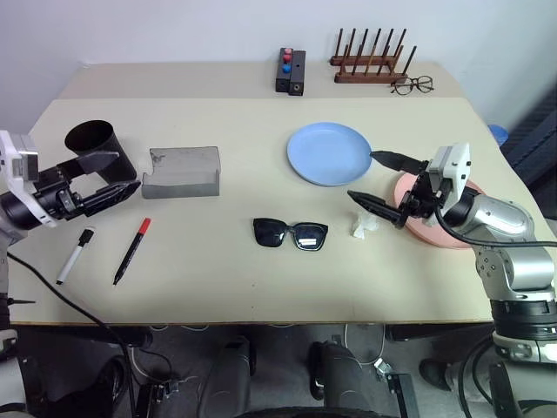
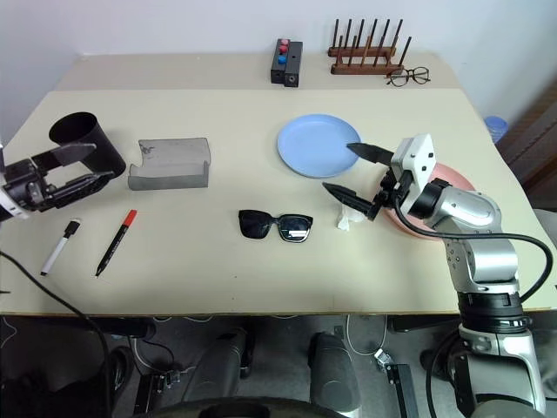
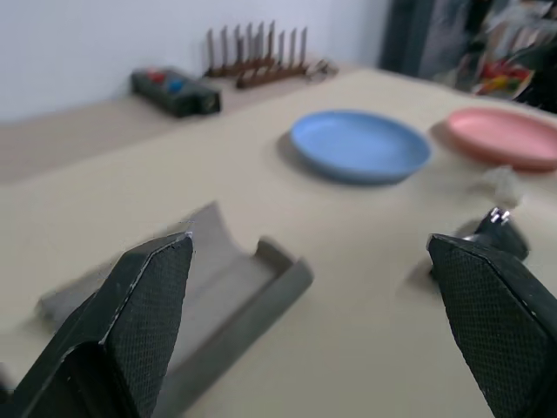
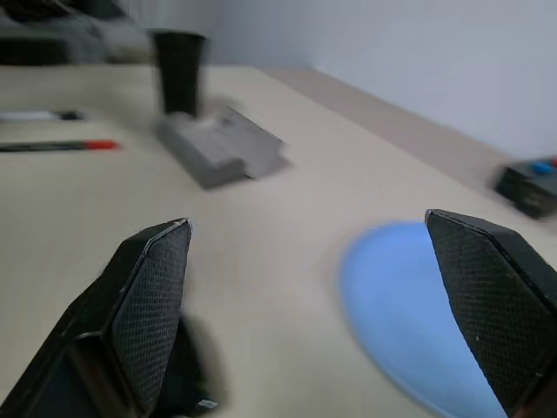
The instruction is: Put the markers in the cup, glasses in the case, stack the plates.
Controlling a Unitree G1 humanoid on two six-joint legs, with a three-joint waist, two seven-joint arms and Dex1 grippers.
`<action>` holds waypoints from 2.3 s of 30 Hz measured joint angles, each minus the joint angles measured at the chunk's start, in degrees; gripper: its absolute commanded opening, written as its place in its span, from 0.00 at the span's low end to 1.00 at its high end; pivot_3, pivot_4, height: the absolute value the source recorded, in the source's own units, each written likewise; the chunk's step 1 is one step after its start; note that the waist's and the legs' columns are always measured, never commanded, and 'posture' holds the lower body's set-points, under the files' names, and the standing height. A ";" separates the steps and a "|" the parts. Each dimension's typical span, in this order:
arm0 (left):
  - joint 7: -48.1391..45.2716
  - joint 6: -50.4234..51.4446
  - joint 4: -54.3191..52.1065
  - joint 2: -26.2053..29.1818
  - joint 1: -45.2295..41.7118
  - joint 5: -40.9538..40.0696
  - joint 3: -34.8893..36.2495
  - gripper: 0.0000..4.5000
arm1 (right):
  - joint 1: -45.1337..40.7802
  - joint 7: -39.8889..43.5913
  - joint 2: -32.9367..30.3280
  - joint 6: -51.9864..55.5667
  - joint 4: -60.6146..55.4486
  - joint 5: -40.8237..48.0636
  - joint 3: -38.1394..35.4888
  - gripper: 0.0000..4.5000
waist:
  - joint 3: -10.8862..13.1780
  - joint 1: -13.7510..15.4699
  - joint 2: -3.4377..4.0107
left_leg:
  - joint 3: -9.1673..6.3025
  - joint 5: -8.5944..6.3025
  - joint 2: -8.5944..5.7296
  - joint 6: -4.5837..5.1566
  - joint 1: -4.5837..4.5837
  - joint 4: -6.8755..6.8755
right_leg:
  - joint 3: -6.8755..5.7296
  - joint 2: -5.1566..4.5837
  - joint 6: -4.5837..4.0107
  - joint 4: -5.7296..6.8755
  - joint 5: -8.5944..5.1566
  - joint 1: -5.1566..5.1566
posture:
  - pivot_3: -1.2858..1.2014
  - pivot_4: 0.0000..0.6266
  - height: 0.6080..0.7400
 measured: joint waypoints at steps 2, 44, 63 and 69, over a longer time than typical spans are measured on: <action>2.11 0.89 -0.87 0.14 1.80 0.33 0.49 0.99 | -0.09 1.34 -0.12 1.58 -0.99 1.69 0.03 0.98 | 0.00 0.01 0.00 | 0.01 0.00 0.01 -0.01 0.00 0.00 | 0.00 0.00 -0.02 -0.02 0.01 0.00 | 0.52 0.24 1.00; 2.32 35.63 22.96 18.34 -21.04 25.04 -34.99 0.99 | -1.66 -2.84 1.83 16.53 -8.87 5.72 5.49 0.98 | -0.01 -0.82 -0.28 | 0.68 0.02 0.19 -0.02 0.02 -0.37 | 0.31 0.06 -0.04 -0.05 0.08 -0.35 | 0.52 0.24 1.00; -3.07 25.43 45.99 8.34 -36.96 40.19 -42.58 0.61 | -1.42 -3.33 1.96 15.05 -8.85 5.03 5.24 0.98 | -0.02 -0.89 -0.67 | 0.97 0.03 0.23 0.01 0.05 -0.29 | 0.50 0.04 0.24 0.04 0.23 -0.37 | 0.52 0.24 1.00; -3.57 25.03 46.78 8.17 -36.91 41.92 -42.41 0.01 | -1.42 -3.30 1.96 14.11 -8.69 4.57 5.02 0.98 | -0.03 -0.90 -0.67 | 1.06 0.03 0.23 0.01 0.07 -0.26 | 0.57 0.03 0.29 0.03 0.26 -0.36 | 0.52 0.24 1.00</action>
